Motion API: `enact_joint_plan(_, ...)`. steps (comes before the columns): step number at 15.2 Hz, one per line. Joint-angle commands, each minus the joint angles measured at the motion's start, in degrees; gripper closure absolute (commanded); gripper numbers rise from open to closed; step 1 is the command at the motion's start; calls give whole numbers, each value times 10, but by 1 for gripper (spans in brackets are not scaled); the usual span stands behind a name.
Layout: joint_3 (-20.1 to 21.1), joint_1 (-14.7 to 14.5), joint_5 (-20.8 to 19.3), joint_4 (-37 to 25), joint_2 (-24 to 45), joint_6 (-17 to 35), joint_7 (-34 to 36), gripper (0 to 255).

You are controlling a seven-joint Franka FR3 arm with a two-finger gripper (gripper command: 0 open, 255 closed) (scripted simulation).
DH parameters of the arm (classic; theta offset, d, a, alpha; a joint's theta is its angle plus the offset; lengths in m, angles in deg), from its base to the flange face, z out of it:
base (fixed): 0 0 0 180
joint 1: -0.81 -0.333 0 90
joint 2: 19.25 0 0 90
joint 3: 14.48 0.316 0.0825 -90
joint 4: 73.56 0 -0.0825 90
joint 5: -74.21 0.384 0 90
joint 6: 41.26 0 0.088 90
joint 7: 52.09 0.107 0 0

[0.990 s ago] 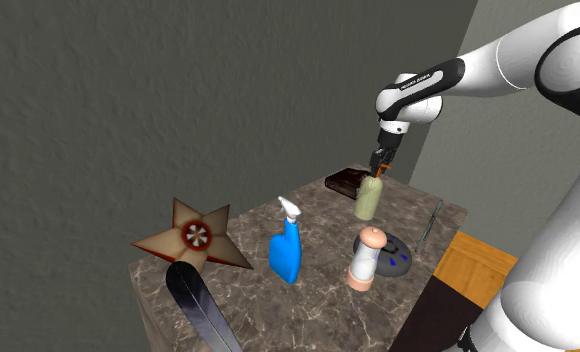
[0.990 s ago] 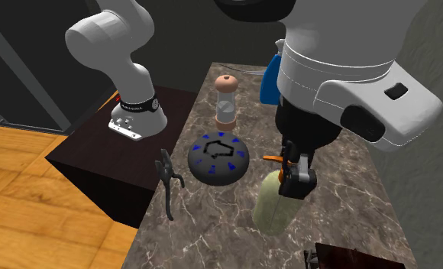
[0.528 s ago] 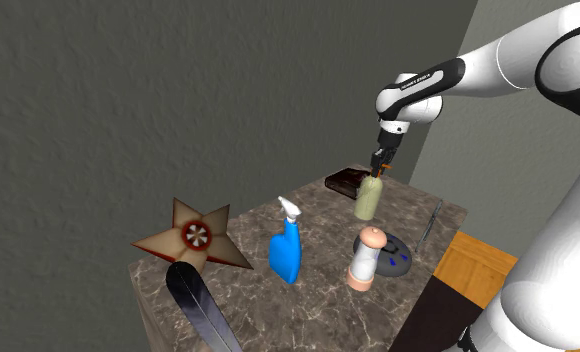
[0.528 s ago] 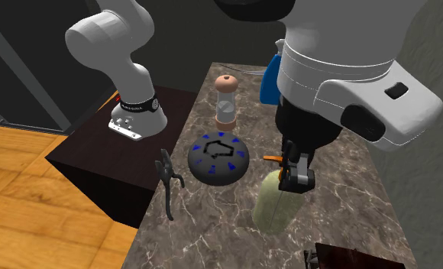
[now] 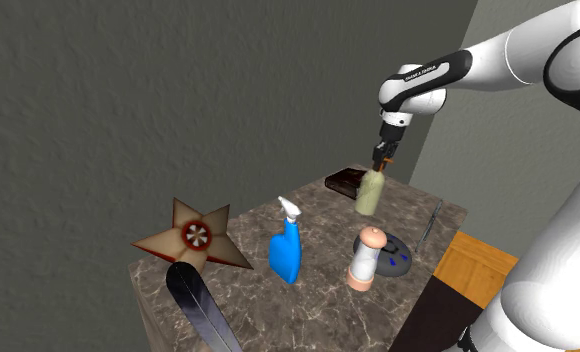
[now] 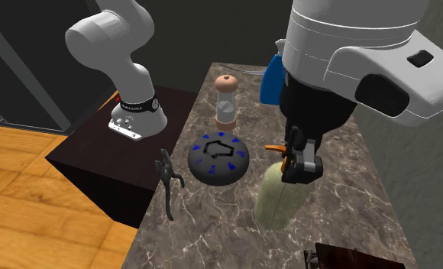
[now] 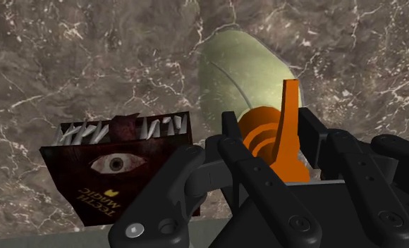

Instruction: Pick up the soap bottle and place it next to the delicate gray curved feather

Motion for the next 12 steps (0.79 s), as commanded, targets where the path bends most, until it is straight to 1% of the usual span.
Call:
enact_joint_plan(1,0,0,-2,-12,-5,-16,2,255)
enact_joint_plan(12,2,-1,-11,-77,-24,-99,11,255)
